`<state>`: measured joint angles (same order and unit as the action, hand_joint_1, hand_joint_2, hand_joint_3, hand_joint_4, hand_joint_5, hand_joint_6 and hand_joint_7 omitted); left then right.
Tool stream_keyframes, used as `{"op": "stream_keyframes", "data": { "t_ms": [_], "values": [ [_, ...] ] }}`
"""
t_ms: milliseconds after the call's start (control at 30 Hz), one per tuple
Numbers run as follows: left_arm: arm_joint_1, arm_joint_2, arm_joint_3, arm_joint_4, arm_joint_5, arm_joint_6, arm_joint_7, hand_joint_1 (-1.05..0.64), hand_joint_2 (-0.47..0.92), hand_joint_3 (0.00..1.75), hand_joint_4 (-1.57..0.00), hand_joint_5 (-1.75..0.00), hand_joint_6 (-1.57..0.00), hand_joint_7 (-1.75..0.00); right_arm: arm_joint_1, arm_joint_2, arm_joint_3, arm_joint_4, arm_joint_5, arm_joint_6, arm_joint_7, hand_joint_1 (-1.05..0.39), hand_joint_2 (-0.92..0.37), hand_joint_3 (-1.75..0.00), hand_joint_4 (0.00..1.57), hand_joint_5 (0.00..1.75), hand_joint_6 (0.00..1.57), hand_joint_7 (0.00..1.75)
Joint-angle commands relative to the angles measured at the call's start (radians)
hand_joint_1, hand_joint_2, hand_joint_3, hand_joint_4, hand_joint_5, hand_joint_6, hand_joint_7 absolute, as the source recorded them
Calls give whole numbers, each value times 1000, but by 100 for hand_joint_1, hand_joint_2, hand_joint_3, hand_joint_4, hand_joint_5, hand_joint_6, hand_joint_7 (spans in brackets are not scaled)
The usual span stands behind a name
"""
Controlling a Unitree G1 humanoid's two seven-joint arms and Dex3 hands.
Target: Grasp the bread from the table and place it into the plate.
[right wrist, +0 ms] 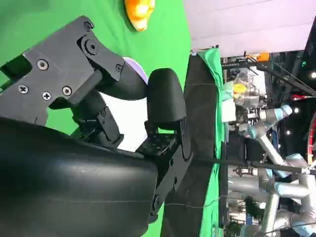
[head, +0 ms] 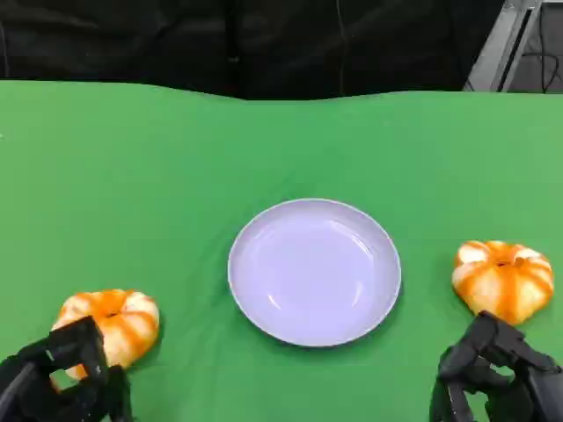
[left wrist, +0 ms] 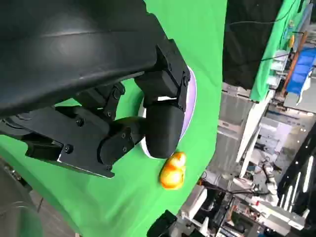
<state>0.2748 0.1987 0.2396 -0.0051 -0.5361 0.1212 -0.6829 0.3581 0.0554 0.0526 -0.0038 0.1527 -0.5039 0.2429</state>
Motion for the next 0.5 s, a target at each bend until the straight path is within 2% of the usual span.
{"op": "stream_keyframes", "data": {
  "t_ms": [33, 500],
  "values": [
    [3, 14, 1, -3, 9, -8, 3, -4, 69, 94, -82, -175, -76, -157, 0, -13, -5, 0, 1, -6, -2, -14, -45, -137, 85, 175, 76, 161],
    [2, 12, -1, 4, 15, -27, -2, -4, 69, 94, -82, -175, -76, -156, 2, -14, -5, -3, 8, -2, 2, -14, -46, -137, 84, 175, 75, 160]
  ]
}}
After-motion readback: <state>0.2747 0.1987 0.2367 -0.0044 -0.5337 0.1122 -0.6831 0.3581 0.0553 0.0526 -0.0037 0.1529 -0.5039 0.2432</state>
